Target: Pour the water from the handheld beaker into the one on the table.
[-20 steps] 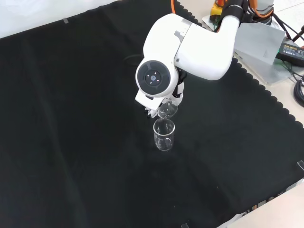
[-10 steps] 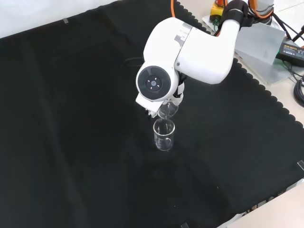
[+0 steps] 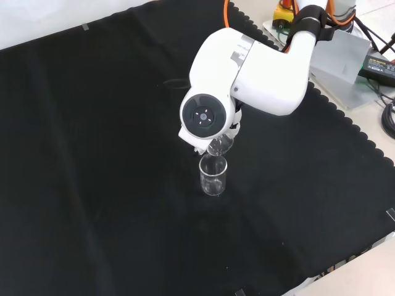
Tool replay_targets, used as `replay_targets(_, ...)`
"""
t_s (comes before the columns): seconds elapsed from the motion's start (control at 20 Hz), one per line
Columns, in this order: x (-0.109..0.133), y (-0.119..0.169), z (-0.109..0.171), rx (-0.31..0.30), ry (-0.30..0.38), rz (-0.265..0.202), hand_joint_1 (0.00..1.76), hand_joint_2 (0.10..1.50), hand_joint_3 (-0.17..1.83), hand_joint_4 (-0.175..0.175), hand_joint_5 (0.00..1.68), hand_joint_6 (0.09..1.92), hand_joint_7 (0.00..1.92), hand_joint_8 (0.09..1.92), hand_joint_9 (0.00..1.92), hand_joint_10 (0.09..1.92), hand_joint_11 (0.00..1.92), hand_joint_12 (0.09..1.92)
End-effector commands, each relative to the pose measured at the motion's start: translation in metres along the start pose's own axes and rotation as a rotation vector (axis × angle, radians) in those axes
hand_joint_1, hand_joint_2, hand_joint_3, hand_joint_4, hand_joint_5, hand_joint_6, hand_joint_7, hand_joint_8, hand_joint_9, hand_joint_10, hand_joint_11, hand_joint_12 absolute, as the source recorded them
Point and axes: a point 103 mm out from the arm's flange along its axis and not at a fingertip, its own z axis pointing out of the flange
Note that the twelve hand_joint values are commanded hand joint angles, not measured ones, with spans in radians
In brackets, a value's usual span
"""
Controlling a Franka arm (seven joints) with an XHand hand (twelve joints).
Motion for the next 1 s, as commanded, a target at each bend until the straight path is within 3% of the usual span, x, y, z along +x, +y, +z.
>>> replay_targets(0.05, 0.001, 0.0, -0.001, 0.012, -0.009, 0.002, 1.16, 1.14, -0.17, -0.116, 1.08, 0.92, 1.4, 1.27, 1.41, 1.12, 1.1, 1.01)
replay_targets(1.0, 0.003, -0.004, -0.013, 0.055, -0.051, 0.026, 1.16, 1.14, -0.17, -0.114, 1.07, 0.93, 1.4, 1.27, 1.41, 1.12, 1.09, 1.01)
